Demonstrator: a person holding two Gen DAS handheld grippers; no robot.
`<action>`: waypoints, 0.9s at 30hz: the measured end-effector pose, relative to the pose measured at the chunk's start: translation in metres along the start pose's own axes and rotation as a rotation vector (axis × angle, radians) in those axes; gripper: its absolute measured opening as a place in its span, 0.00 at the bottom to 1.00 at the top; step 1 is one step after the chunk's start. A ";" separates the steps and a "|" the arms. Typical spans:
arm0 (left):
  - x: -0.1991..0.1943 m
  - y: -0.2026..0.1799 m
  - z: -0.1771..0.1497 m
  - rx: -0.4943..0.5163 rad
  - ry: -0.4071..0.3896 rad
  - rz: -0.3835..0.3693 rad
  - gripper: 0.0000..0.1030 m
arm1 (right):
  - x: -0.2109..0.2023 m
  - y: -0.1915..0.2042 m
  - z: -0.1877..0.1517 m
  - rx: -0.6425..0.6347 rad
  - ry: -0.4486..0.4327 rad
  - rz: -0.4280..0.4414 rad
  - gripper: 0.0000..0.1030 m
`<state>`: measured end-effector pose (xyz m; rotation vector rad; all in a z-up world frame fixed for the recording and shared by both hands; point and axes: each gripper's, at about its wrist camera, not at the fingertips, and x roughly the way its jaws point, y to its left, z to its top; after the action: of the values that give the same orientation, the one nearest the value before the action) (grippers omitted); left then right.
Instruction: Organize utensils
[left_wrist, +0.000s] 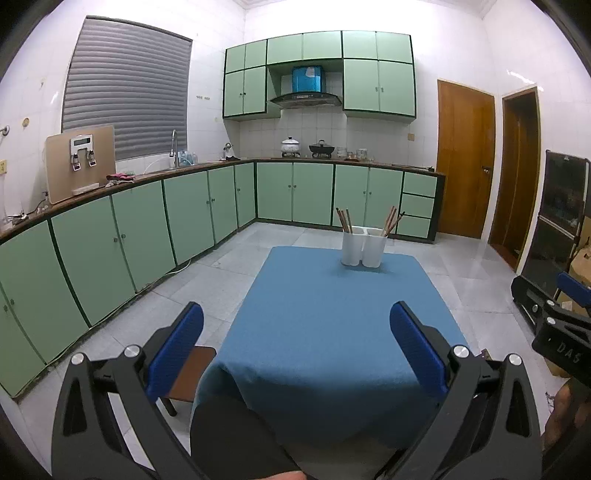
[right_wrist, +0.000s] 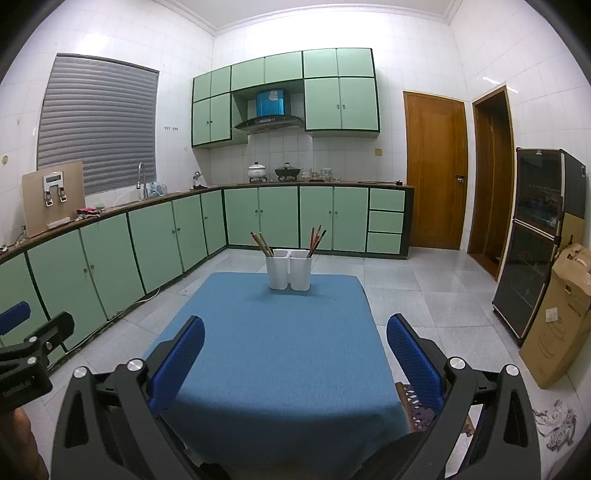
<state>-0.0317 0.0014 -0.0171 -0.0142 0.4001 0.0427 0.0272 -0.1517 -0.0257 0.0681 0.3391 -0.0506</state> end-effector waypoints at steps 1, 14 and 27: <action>0.000 0.000 0.000 -0.002 -0.001 0.000 0.95 | 0.000 0.000 0.000 0.000 0.000 -0.001 0.94; -0.001 0.001 0.001 -0.015 -0.004 0.002 0.95 | -0.001 -0.002 0.000 0.003 -0.004 -0.001 0.94; 0.000 0.003 0.000 -0.018 -0.003 -0.009 0.95 | -0.001 -0.006 0.000 0.013 -0.005 -0.004 0.94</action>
<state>-0.0322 0.0040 -0.0173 -0.0336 0.3965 0.0377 0.0262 -0.1578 -0.0256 0.0800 0.3338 -0.0571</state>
